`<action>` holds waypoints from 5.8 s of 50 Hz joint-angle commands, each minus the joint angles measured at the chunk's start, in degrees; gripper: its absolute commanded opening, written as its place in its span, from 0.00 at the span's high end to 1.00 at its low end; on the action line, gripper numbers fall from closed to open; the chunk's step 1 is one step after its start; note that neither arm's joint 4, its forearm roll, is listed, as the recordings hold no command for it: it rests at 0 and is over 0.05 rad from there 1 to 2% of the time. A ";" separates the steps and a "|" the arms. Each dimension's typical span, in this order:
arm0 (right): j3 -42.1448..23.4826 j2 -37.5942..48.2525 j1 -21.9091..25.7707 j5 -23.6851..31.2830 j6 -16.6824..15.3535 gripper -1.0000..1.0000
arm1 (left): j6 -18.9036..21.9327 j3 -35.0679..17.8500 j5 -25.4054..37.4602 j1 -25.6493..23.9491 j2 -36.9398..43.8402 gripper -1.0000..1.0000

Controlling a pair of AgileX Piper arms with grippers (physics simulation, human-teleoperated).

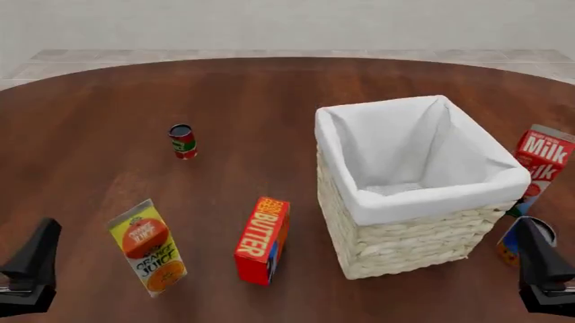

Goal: Pick up the orange juice, and put it in the basket.

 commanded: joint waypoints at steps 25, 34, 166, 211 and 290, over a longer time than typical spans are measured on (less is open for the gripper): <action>-0.08 -0.06 2.75 -1.57 -6.36 0.00 | 4.24 -12.05 12.31 -5.43 -0.10 0.00; -0.07 -0.07 2.99 -1.86 -6.61 0.00 | 2.52 -26.44 22.31 -9.33 4.67 0.00; 0.05 -0.09 7.59 -11.79 -4.15 0.00 | 35.73 -43.96 53.40 -22.83 62.80 0.00; 0.05 -0.09 8.58 -11.06 -3.71 0.00 | 36.73 -35.07 42.55 -20.36 69.39 0.00; 0.04 -0.09 10.02 -15.57 -5.28 0.00 | 27.72 -94.66 69.92 -47.80 77.25 1.00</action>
